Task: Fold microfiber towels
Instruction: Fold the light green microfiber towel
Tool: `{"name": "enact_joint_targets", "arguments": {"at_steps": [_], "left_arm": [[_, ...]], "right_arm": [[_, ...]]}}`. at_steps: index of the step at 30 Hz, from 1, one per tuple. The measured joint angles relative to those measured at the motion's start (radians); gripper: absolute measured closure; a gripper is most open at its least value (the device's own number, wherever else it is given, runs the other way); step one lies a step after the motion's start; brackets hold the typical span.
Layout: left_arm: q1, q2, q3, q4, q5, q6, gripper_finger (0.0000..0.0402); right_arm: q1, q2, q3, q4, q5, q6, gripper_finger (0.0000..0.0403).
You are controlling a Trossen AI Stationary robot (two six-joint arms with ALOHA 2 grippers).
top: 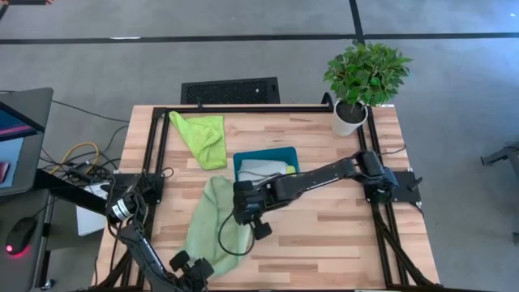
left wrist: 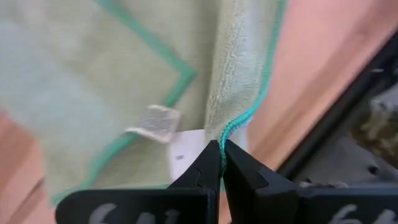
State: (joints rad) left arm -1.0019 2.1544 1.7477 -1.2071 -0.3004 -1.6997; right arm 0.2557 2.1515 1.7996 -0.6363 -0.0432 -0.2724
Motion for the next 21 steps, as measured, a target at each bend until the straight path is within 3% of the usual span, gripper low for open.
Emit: {"name": "enact_joint_targets", "arguments": {"at_steps": [11, 17, 21], "left_arm": [[-0.024, -0.001, 0.09, -0.375, -0.019, -0.21, 0.0401], [-0.013, -0.021, 0.145, -0.364, -0.202, -0.096, 0.0401], [0.001, -0.021, 0.177, -0.364, -0.322, -0.012, 0.0401]], "right_arm": [[0.025, -0.11, 0.0, -0.027, 0.278, 0.053, 0.04], [0.03, -0.19, 0.0, -0.053, 0.365, 0.079, 0.04], [0.04, -0.253, 0.0, -0.081, 0.367, 0.113, 0.0399]]}}
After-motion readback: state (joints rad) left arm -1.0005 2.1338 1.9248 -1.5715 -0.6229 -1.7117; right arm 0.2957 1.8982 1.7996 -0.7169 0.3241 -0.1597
